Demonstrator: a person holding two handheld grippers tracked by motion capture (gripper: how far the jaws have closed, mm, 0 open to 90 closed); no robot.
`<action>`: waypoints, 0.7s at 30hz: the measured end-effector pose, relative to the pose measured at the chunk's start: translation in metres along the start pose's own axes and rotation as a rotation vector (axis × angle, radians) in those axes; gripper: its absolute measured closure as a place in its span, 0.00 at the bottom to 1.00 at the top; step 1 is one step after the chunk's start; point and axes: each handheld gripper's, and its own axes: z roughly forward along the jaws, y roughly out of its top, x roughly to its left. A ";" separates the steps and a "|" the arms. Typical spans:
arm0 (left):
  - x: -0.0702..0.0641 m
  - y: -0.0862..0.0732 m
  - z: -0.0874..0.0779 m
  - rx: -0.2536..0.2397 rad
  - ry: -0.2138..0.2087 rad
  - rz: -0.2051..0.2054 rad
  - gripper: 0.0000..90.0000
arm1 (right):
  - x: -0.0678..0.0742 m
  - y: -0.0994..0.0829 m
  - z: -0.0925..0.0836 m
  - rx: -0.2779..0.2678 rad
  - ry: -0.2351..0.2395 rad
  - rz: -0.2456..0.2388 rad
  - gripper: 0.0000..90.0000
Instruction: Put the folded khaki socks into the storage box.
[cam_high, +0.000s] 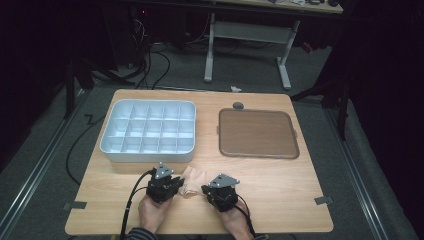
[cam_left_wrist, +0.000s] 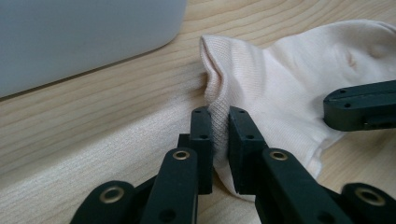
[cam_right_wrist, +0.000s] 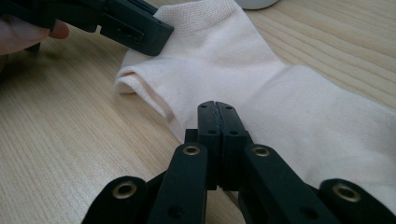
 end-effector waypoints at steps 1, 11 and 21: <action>0.000 0.000 -0.001 -0.001 -0.007 -0.001 0.91 | 0.000 0.000 0.000 -0.001 0.000 0.002 1.00; 0.003 0.002 -0.010 -0.034 -0.057 -0.025 0.91 | 0.000 0.000 0.000 0.001 0.005 0.010 1.00; 0.003 0.009 -0.022 -0.056 -0.089 -0.018 0.92 | 0.004 0.004 0.003 0.013 0.012 0.007 1.00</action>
